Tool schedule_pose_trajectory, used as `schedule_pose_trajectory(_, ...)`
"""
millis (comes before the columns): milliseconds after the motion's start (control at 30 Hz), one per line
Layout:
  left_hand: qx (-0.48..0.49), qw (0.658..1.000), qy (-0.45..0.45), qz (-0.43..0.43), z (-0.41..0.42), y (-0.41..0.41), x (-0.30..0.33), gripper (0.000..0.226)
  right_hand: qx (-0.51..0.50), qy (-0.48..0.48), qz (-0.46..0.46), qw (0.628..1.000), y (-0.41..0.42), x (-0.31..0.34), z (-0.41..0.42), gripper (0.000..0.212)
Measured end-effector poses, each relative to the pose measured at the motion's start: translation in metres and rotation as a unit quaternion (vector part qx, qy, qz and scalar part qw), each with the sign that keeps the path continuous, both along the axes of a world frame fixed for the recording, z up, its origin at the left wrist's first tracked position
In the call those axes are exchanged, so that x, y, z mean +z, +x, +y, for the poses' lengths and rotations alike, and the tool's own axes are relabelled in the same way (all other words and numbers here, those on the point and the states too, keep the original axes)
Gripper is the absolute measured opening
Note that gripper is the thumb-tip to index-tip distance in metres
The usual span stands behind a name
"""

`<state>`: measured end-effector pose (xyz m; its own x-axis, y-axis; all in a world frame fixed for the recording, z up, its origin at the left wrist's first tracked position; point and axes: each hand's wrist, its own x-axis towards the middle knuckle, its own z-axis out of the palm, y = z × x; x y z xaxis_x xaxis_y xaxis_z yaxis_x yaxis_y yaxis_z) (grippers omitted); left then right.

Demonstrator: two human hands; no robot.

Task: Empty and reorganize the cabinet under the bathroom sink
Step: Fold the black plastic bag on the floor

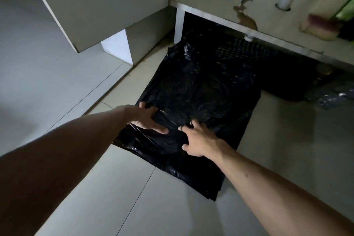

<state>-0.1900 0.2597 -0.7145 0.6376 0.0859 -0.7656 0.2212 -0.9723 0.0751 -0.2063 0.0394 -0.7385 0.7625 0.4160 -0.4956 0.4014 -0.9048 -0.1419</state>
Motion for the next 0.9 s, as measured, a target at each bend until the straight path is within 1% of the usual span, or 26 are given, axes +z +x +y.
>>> schedule_pose_trajectory(67, 0.048, 0.997, -0.015, -0.066, 0.008, 0.009, 0.009, 0.106, -0.014, -0.005, 0.007, 1.000, 0.004, 0.004, 0.004, 0.065)
schedule_pose_trajectory(133, 0.104, 0.987, 0.002, -0.120, 0.016, 0.013, 0.019, 0.085, -0.019, -0.012, 0.013, 1.000, 0.006, 0.008, 0.008, 0.069)
schedule_pose_trajectory(200, 0.121, 0.984, 0.042, -0.120, 0.027, 0.013, 0.028, 0.063, -0.016, -0.020, 0.014, 1.000, 0.007, 0.011, 0.011, 0.073)
schedule_pose_trajectory(267, 0.134, 0.988, 0.032, -0.064, 0.035, 0.011, 0.029, 0.039, -0.018, -0.028, 0.009, 0.999, 0.007, 0.011, 0.012, 0.075)
schedule_pose_trajectory(333, 0.163, 0.986, 0.015, -0.010, 0.037, 0.004, 0.026, 0.040, -0.022, -0.036, 0.010, 0.999, 0.006, 0.010, 0.013, 0.075)
schedule_pose_trajectory(367, 0.172, 0.985, 0.014, -0.008, 0.036, 0.000, 0.022, 0.041, -0.024, -0.038, 0.013, 0.999, 0.005, 0.010, 0.014, 0.076)
schedule_pose_trajectory(467, 0.175, 0.982, 0.011, -0.070, 0.033, -0.010, 0.010, 0.035, -0.027, -0.040, 0.016, 0.999, 0.003, 0.011, 0.013, 0.076)
schedule_pose_trajectory(500, 0.193, 0.978, -0.004, -0.078, 0.032, -0.013, 0.007, 0.032, -0.028, -0.038, 0.014, 0.999, 0.003, 0.011, 0.013, 0.075)
schedule_pose_trajectory(600, 0.275, 0.955, -0.075, -0.080, 0.033, -0.019, 0.002, 0.034, -0.028, -0.034, 0.008, 0.999, -0.001, 0.008, 0.010, 0.073)
schedule_pose_trajectory(733, 0.347, 0.924, -0.150, -0.057, 0.033, -0.021, 0.006, 0.042, -0.018, -0.037, 0.009, 0.999, -0.003, 0.012, 0.006, 0.075)
schedule_pose_trajectory(833, 0.380, 0.904, -0.193, -0.031, 0.034, -0.021, 0.016, 0.035, -0.027, -0.051, 0.049, 0.997, 0.002, 0.023, 0.007, 0.082)
schedule_pose_trajectory(900, 0.395, 0.892, -0.216, -0.034, 0.035, -0.019, 0.021, 0.031, -0.054, -0.060, 0.109, 0.991, 0.004, 0.033, 0.005, 0.096)
